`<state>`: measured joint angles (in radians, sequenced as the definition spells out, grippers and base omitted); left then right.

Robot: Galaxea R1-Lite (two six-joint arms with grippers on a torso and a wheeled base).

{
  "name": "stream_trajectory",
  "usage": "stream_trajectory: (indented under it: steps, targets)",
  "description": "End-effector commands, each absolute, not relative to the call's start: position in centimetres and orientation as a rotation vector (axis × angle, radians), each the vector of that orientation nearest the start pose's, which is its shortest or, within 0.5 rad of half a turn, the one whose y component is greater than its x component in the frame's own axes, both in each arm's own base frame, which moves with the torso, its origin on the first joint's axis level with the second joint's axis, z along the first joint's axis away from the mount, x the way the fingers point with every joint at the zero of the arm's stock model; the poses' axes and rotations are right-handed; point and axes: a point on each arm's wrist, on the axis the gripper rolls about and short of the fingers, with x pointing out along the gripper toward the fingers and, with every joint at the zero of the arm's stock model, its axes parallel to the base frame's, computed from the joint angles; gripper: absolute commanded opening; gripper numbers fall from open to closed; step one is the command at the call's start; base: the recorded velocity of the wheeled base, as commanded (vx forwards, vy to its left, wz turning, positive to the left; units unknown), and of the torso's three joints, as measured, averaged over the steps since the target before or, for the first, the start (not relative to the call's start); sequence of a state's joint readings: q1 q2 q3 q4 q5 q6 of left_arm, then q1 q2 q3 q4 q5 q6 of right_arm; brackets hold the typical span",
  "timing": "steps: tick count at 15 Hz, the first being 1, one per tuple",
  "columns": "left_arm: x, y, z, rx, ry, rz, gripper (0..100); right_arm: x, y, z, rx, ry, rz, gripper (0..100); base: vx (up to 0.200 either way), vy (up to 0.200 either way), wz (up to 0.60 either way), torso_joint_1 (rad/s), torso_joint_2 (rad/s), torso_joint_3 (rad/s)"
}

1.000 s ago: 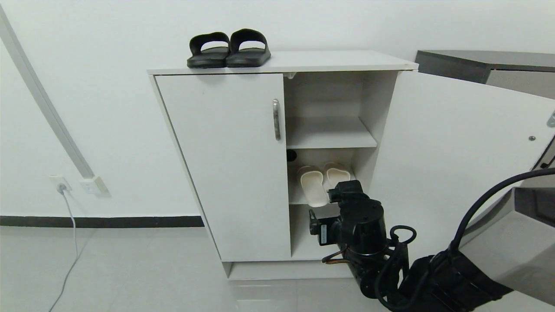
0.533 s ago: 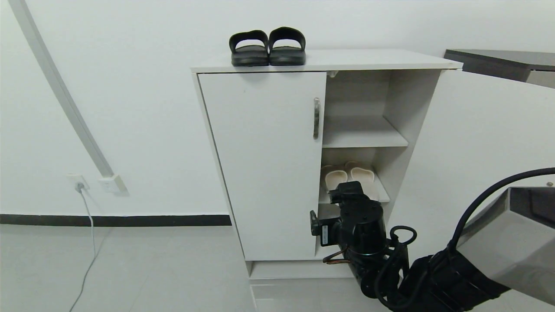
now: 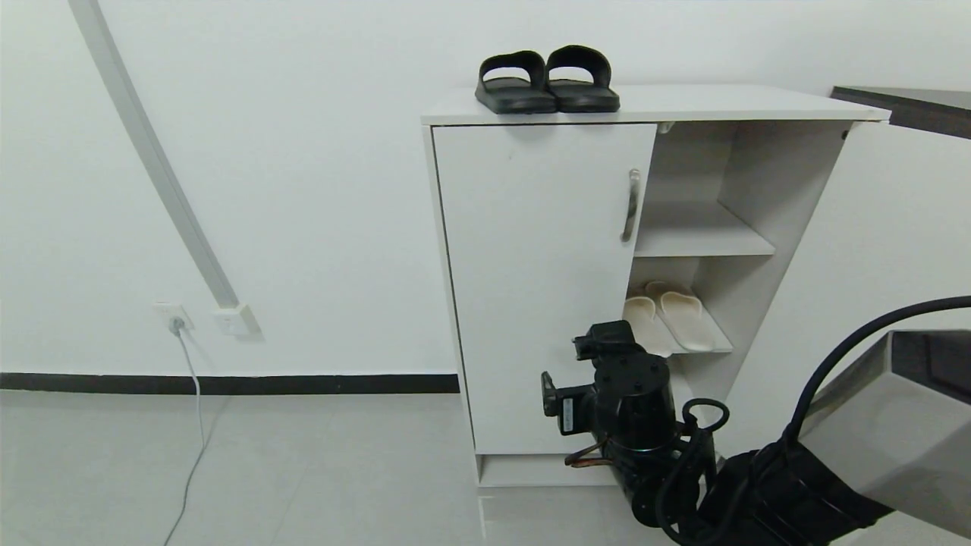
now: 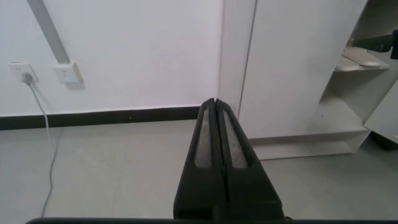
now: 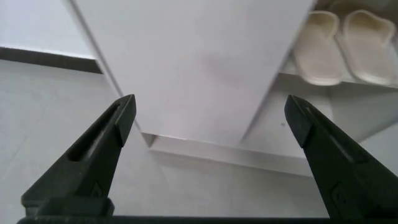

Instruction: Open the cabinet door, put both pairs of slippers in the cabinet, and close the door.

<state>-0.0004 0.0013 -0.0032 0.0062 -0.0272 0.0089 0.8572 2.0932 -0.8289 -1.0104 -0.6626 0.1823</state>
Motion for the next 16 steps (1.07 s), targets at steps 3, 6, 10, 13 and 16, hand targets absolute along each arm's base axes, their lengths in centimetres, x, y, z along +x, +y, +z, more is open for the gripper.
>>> stream_trajectory:
  steps: [3,6,10,13,16]
  targets:
    - [-2.29,-0.06,7.57,0.009,0.004,-0.028,0,25.10,26.82,8.87,0.005,0.206,0.180,100,0.000,0.000,0.00,0.000,0.00,0.000]
    - [-2.29,-0.06,7.57,0.009,0.004,-0.026,0,25.16,26.48,9.02,0.019,0.174,0.182,100,0.000,0.000,0.00,0.000,0.00,0.000]
    - [-2.29,-0.06,7.57,0.009,0.004,-0.026,0,25.04,26.39,8.89,0.013,0.181,0.199,100,0.000,0.000,0.00,0.000,0.00,0.000]
    - [-2.29,-0.06,7.57,0.009,0.004,-0.028,0,25.04,26.39,8.89,0.014,0.181,0.199,100,0.000,0.000,0.00,0.000,0.00,0.000]
    - [-2.29,-0.06,7.57,0.009,0.004,-0.028,0,25.04,26.39,8.89,0.014,0.181,0.199,100,0.000,0.000,0.00,0.000,0.00,0.000]
